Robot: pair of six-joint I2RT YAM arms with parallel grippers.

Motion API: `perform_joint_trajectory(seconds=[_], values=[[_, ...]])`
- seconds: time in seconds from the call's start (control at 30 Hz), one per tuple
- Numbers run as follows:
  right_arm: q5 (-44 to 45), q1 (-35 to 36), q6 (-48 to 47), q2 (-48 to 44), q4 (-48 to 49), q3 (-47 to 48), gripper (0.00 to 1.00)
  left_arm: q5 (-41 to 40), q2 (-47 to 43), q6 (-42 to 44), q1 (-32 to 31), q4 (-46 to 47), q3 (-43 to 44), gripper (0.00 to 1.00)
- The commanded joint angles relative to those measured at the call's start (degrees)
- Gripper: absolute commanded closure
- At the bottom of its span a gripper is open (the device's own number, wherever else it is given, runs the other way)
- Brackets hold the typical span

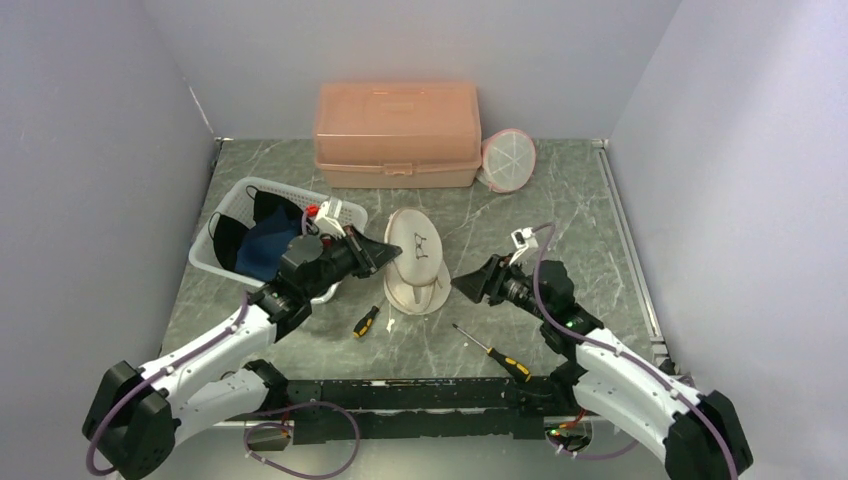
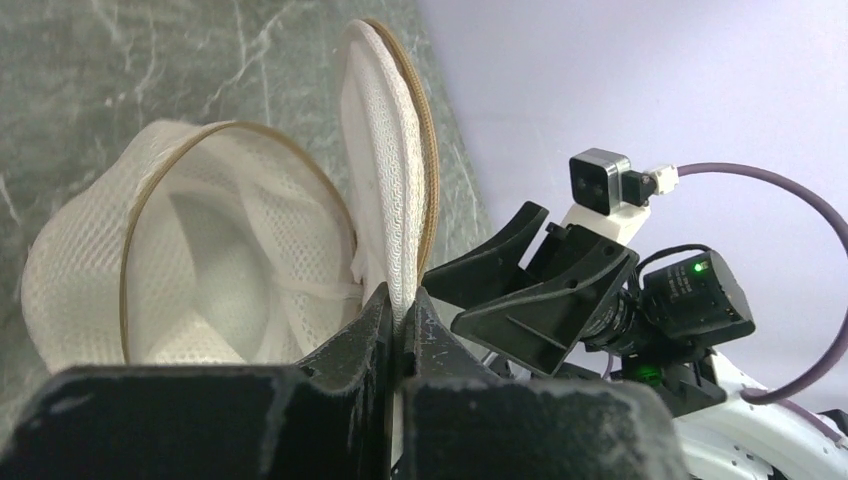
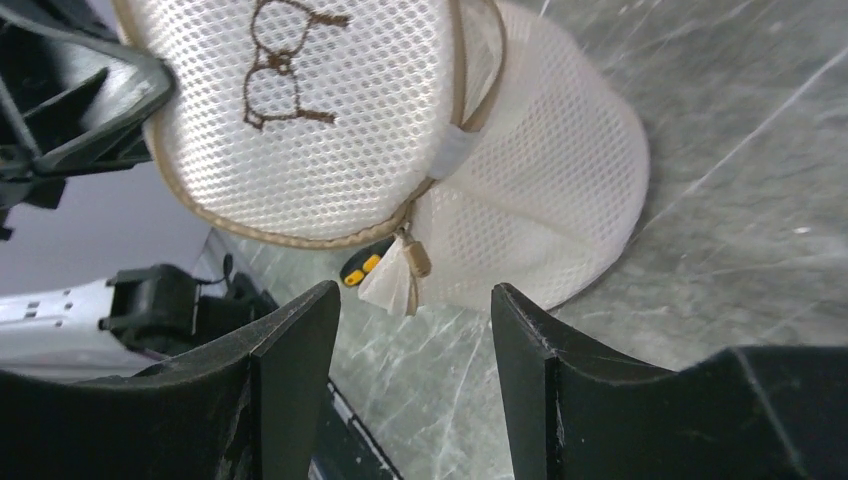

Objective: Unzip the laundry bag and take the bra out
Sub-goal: Close the laundry bag at the center of the board.

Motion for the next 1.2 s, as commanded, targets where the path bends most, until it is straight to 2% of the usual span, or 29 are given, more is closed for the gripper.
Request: perform_joint_trajectory(seconds=[0.0,0.17,0.43,0.7,0.97,1.17], values=[[-8.1,-0.3,3.6,4.7,15.9,-2.0,0.38,8.4,0.9,-7.5,3.7,12.0,-4.5,0.97],[-7.7,-0.3,6.9,10.5,21.7,-2.4,0.32,11.4,2.2,-8.8,5.5,15.3,-6.4,0.97],[-7.3,-0.5,14.7,21.8,28.8,-0.2,0.32,12.1,1.4,-9.0,6.1,16.1,-8.3,0.97],[-10.4,-0.5,28.8,33.2,46.5,-0.6,0.34,12.5,0.9,-8.7,6.1,16.8,-8.6,0.97],[-12.3,0.3,40.7,46.3,65.6,0.0,0.46,11.8,0.6,-8.4,6.1,17.3,-9.9,0.97],[-12.6,2.0,42.4,49.3,68.3,0.6,0.48,10.9,-0.1,-7.2,6.2,16.0,-10.3,0.97]])
